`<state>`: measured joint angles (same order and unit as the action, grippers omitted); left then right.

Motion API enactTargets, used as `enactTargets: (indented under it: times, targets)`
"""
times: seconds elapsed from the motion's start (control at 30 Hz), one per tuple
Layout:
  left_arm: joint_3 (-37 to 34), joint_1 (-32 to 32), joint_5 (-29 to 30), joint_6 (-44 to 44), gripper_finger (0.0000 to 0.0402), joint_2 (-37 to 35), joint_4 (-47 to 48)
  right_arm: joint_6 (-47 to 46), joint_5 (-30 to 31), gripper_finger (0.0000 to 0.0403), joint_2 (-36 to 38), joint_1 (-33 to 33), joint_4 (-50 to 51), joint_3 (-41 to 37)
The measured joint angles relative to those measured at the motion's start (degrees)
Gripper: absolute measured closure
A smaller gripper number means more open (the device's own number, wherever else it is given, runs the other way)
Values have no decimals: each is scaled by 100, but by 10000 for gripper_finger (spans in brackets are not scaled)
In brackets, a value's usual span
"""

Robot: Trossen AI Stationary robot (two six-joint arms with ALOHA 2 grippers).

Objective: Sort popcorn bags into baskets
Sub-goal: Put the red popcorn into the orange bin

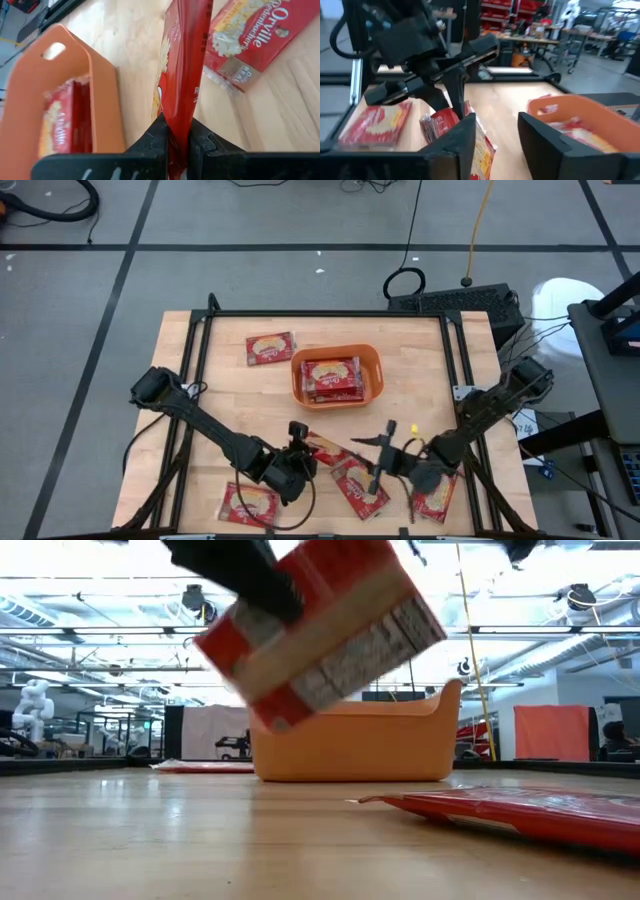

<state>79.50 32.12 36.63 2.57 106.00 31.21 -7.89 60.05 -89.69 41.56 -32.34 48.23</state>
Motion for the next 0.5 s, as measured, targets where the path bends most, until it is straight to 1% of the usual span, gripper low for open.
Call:
enactTargets:
  times: [0.07,0.13,0.27,0.3,0.5]
  targets:
    - [302,-22,39,-97,369,0,354,-19,270,250,141,142,112,2]
    - [643,-33,189,-191,368,0,760,-91,683,245,220,335,195,-51]
    - [1225,-167,414,-431,367,0,1380,-625,1873,243,219,713,218,-346]
    - [1327,-227,507,-509,366,0,1466,-798,1969,243,203,774,209,-434]
    - [1790,-696,1072,-1237,366,-7,1524,-1832,1926,243,186,928,173,-901]
